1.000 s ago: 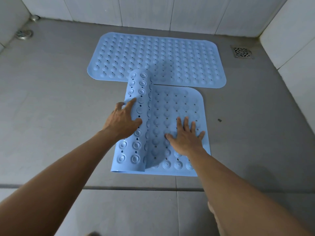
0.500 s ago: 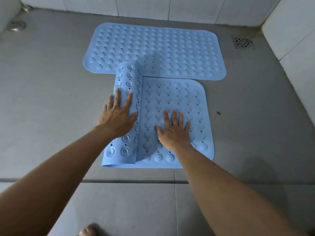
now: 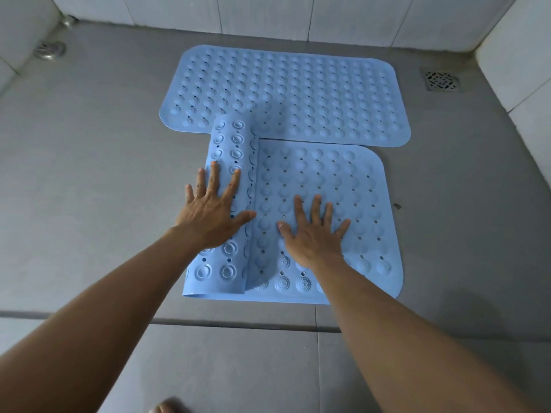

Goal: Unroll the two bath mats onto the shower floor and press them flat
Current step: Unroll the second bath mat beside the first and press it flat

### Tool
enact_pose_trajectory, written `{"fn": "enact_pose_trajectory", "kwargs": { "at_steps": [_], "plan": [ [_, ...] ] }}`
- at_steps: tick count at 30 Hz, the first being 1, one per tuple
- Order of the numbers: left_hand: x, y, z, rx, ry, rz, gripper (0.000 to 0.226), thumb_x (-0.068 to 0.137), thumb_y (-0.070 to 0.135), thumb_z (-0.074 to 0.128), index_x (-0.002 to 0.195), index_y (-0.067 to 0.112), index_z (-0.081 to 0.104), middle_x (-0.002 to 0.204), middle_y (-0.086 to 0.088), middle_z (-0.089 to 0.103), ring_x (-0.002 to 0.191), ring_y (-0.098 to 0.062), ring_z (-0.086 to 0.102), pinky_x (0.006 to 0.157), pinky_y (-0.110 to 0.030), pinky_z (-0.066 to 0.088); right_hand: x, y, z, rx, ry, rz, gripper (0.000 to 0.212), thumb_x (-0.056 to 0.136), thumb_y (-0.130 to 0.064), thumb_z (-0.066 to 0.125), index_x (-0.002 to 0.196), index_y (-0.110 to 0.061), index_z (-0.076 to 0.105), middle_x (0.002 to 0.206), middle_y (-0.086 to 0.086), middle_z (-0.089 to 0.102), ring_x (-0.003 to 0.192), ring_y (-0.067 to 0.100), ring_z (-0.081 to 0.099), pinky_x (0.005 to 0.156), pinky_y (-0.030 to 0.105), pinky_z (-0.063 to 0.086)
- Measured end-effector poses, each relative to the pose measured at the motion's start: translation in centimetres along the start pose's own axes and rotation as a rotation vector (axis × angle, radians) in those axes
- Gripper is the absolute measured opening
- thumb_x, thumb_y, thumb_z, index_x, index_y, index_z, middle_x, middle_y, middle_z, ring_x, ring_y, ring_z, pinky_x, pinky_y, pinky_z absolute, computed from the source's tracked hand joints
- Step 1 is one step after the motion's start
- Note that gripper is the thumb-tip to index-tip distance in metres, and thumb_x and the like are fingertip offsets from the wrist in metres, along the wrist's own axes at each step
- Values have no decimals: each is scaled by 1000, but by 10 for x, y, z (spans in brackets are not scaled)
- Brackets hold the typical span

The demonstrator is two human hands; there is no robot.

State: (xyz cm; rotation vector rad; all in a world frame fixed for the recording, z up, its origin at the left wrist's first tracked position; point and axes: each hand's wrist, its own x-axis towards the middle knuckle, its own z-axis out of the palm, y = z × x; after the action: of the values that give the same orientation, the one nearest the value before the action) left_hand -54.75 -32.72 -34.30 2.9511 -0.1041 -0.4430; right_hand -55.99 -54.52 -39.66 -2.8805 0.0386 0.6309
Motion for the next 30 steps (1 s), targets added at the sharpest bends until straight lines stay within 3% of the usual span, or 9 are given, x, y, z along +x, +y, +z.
{"fn": "enact_pose_trajectory", "kwargs": {
  "at_steps": [7,10,14,17,20,25,27,30],
  "plan": [
    [5,0,-4,-1,19,12,82,97,60,35,157,32,-14,161,-13,-29,151,-37,-17,121,-59,3,-2,21,-3,-44,6,-17,73,93,-75,3,153,-42,-21,164,-3,-27,151,26,-22,111,74,-9],
    [7,4,-9,-56,60,-14,81,96,44,44,159,23,-2,164,-12,-20,152,-34,-8,122,-56,8,-3,33,-8,-35,0,-20,72,94,-74,6,154,-43,-18,164,-3,-25,152,25,-20,112,73,-8],
    [6,-1,-13,-48,157,35,70,94,24,41,158,31,13,166,-9,-9,152,-34,0,119,-57,17,-3,25,-12,-51,10,28,71,97,-70,12,156,-40,-14,165,4,-22,151,33,-19,111,74,-9],
    [7,-2,-8,-14,127,-14,62,100,47,30,158,35,14,167,-6,-11,153,-29,-6,122,-57,10,-2,3,-11,-9,-14,27,77,93,-76,13,155,-41,-15,164,6,-25,149,39,-24,108,76,-12],
    [10,-6,-3,54,118,-52,83,91,72,38,158,34,8,166,-8,-14,153,-32,-7,122,-54,7,3,-9,-8,8,-45,28,84,84,-86,11,151,-48,-21,162,7,-30,145,46,-29,107,76,-14],
    [13,-15,-11,15,194,-62,81,85,48,58,154,23,23,164,-12,3,149,-34,10,118,-53,23,3,5,-7,27,-41,31,87,81,-90,13,150,-51,-20,163,3,-30,146,43,-28,111,73,-12],
    [15,-15,-12,-11,216,-86,74,86,41,57,151,24,27,162,-14,7,145,-37,16,115,-53,26,4,11,-10,23,-49,39,88,80,-91,15,150,-51,-19,163,2,-29,146,43,-27,112,71,-12],
    [17,-15,-10,-3,173,-101,67,94,39,44,155,25,19,162,-18,-1,146,-39,11,117,-55,22,4,25,-18,37,-66,69,89,78,-93,17,150,-54,-18,163,0,-29,147,43,-26,113,70,-13]
  ]
}}
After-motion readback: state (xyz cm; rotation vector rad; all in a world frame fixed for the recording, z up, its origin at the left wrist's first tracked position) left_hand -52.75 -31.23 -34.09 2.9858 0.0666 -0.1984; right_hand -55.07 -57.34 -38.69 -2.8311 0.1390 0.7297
